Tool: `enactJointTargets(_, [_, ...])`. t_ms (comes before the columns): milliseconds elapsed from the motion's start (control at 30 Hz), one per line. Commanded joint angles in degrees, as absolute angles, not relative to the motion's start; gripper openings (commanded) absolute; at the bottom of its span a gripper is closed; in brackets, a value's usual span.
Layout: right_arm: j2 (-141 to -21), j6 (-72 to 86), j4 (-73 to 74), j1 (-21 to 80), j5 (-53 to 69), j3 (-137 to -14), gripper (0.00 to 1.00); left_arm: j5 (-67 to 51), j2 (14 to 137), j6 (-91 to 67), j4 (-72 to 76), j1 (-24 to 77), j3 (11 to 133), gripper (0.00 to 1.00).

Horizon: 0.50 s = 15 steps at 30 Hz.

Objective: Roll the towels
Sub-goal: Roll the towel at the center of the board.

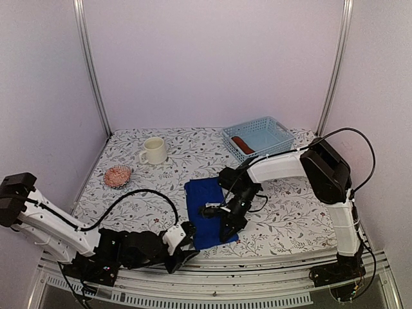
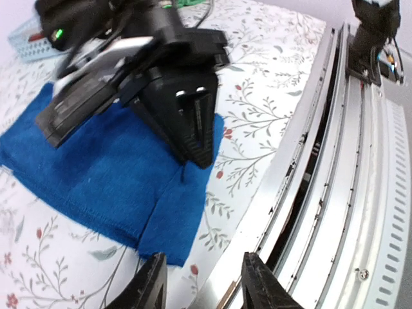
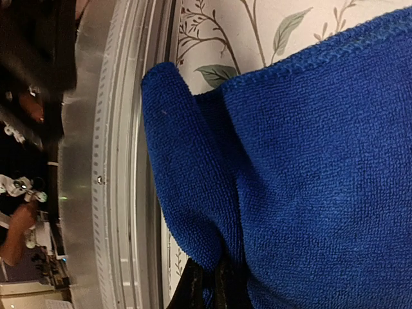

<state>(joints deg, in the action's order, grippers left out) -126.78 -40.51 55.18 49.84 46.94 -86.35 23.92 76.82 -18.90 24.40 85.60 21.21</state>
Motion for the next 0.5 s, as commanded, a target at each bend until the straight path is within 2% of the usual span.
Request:
enactJointTargets(0, [-133.6,-41.3,67.3,47.3,49.7,-89.7,0.03,30.3,87.6,-2.7,18.7,89.8,32.2,0.4])
enactJointTargets(200, [-133.6,-40.0,66.3,47.2,49.7,-89.6,0.03,31.5,98.3,4.1,16.5,88.2,40.6,0.45])
enactJointTargets(467, [-133.2,-39.2,65.3,47.1,49.9,-89.6,0.03,30.0,104.1,7.1,15.0,84.9,44.0,0.43])
